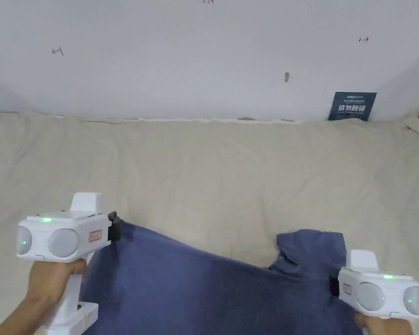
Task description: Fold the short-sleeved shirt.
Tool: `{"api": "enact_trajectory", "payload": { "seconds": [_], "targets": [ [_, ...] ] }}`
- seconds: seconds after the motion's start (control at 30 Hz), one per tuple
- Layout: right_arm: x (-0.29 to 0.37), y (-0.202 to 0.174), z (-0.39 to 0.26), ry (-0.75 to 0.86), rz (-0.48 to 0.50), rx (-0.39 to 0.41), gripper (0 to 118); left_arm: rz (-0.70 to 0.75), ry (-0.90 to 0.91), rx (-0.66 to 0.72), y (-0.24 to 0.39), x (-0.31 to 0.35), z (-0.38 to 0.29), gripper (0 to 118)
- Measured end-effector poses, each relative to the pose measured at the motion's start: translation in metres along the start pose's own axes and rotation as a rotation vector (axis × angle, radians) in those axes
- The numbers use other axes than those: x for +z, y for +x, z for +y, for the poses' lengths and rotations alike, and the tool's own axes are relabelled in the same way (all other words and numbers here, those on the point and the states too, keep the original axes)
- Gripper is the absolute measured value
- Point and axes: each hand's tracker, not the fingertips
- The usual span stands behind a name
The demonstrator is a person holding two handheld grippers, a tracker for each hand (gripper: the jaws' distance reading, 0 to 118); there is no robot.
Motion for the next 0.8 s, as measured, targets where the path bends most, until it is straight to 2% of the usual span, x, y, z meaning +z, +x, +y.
{"api": "enact_trajectory", "payload": {
  "seconds": [0.13, 0.3, 0.47, 0.6, 0.8],
  "targets": [
    [0.079, -0.01, 0.039, 0.202, -0.014, 0.076, 7, 0.031, 0.109, 0.032, -0.006, 0.032, 0.02, 2],
    [0.15, -0.002, 0.109, 0.467, -0.039, 0.109, 7, 0.074, 0.281, 0.041, -0.01, 0.09, 0.077, 2],
    [0.246, -0.001, 0.183, 0.705, -0.003, 0.097, 7, 0.133, 0.443, 0.031, -0.013, 0.149, 0.151, 2],
    [0.298, -0.002, 0.234, 0.848, -0.009, 0.139, 7, 0.195, 0.57, 0.009, -0.009, 0.185, 0.204, 2],
    [0.322, 0.009, 0.295, 0.949, 0.038, 0.116, 7, 0.257, 0.677, 0.007, -0.008, 0.21, 0.26, 2]
  ]
}}
